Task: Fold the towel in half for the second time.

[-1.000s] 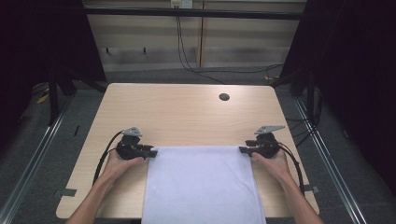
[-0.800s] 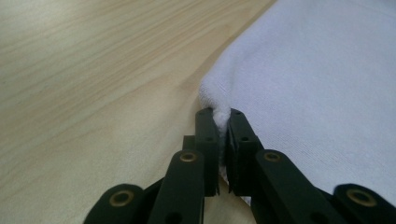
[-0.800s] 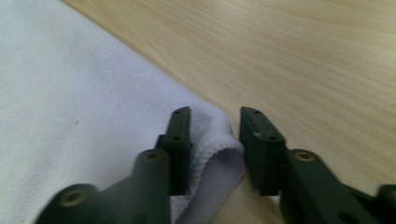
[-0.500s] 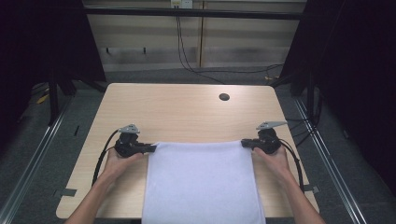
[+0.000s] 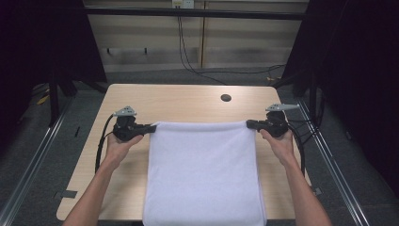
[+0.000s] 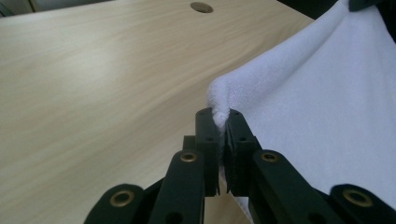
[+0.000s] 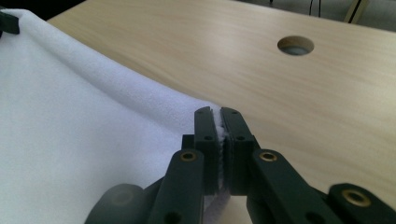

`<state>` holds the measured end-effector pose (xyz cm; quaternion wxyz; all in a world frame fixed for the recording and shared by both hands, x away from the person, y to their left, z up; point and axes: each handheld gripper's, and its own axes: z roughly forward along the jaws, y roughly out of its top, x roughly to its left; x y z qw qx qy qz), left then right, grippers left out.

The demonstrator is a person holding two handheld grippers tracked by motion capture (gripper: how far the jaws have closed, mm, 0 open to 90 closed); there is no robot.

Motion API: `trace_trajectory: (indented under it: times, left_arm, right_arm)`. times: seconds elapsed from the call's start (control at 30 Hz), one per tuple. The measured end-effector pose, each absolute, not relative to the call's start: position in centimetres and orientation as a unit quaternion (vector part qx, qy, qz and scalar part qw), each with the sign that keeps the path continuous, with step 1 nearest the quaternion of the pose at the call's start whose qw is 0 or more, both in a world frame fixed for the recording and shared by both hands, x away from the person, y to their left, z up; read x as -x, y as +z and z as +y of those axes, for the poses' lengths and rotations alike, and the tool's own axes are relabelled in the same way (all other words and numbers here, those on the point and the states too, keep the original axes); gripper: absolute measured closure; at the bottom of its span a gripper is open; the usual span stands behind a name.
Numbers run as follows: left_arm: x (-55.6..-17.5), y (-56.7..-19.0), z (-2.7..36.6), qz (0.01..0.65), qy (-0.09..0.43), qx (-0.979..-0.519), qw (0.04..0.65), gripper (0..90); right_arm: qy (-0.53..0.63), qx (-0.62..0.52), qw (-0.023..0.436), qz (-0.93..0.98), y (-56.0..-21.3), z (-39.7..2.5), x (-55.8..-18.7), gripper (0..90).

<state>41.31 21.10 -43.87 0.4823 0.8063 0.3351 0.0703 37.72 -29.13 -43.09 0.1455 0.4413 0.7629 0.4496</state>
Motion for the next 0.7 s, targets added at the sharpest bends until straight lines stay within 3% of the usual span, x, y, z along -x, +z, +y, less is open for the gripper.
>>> trace_trajectory:
  times: [0.43,0.7]
  left_arm:
    - [-44.4,-38.5,20.0,0.337,0.117,-0.792,0.497,86.2]
    - [-42.9,-36.5,20.2,0.304,0.123,-0.778,0.536,86.1]
  right_arm:
    - [0.459,-0.447,0.190,0.744,-39.1,-29.5,-40.8,86.9]
    - [0.491,-0.430,0.205,0.729,-36.6,-29.4,-40.2,86.9]
